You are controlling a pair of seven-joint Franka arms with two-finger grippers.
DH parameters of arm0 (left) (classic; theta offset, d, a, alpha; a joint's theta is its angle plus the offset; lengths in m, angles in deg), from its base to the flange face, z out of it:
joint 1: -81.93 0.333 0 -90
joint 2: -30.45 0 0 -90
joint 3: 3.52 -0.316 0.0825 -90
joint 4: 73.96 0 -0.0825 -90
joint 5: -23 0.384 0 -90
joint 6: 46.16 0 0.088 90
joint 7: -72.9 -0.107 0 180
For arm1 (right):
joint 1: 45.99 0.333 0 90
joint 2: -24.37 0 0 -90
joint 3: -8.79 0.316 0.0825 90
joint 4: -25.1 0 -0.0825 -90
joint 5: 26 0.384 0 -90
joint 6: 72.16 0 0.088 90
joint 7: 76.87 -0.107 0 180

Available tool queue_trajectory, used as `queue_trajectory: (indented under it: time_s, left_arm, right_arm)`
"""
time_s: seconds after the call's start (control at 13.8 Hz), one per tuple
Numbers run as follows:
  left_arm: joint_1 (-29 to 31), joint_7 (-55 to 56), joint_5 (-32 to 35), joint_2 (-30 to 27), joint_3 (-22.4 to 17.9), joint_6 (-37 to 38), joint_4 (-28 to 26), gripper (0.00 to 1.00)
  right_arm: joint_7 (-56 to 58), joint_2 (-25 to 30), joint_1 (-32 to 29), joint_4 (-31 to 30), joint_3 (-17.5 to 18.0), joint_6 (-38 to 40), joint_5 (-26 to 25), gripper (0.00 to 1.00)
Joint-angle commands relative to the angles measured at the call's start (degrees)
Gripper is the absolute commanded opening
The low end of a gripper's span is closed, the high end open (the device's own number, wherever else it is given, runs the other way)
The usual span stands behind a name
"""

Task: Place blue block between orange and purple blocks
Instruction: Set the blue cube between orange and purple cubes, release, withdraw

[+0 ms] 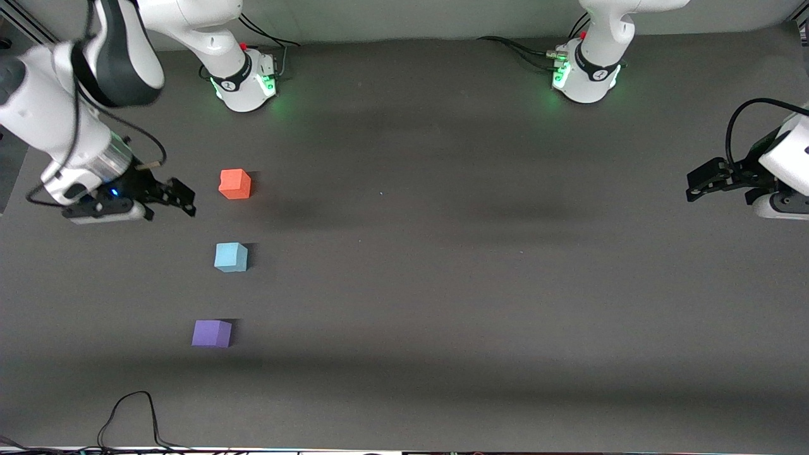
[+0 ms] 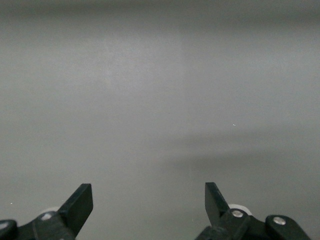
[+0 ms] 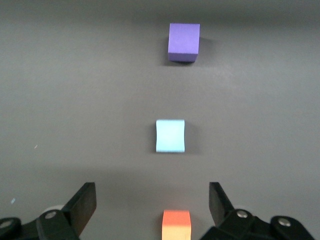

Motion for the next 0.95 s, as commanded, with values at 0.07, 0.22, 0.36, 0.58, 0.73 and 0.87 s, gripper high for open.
queue_trajectory:
  time_s: [0.07,0.22,0.36,0.58,0.73,0.87]
  left_arm:
    - [-0.4,-0.8,-0.6,-0.5,-0.4,-0.6,-0.5,1.0]
    - [-0.4,-0.8,-0.6,-0.5,-0.4,-0.6,-0.5,1.0]
    - [-0.4,-0.8,-0.6,-0.4,-0.4,-0.6,-0.5,1.0]
    - [-0.4,-0.8,-0.6,-0.4,-0.5,-0.6,-0.5,1.0]
    - [-0.4,-0.8,-0.6,-0.4,-0.4,-0.6,-0.5,1.0]
    - [-0.4,-0.8,-0.6,-0.4,-0.4,-0.6,-0.5,1.0]
  right_arm:
    - [1.2,5.4,-0.4,6.0,-0.4,13.1,1.4,1.0]
    - [1.2,6.8,-0.4,9.7,-0.4,19.7,1.4,1.0]
    - [1.2,7.2,-0.4,14.0,-0.4,24.8,1.4,1.0]
    - [1.3,6.6,-0.6,17.9,-0.3,29.0,1.3,1.0]
    - [1.2,6.0,-0.6,18.7,-0.3,29.2,1.3,1.0]
    - [1.1,5.2,-0.6,19.4,-0.2,29.5,1.2,1.0]
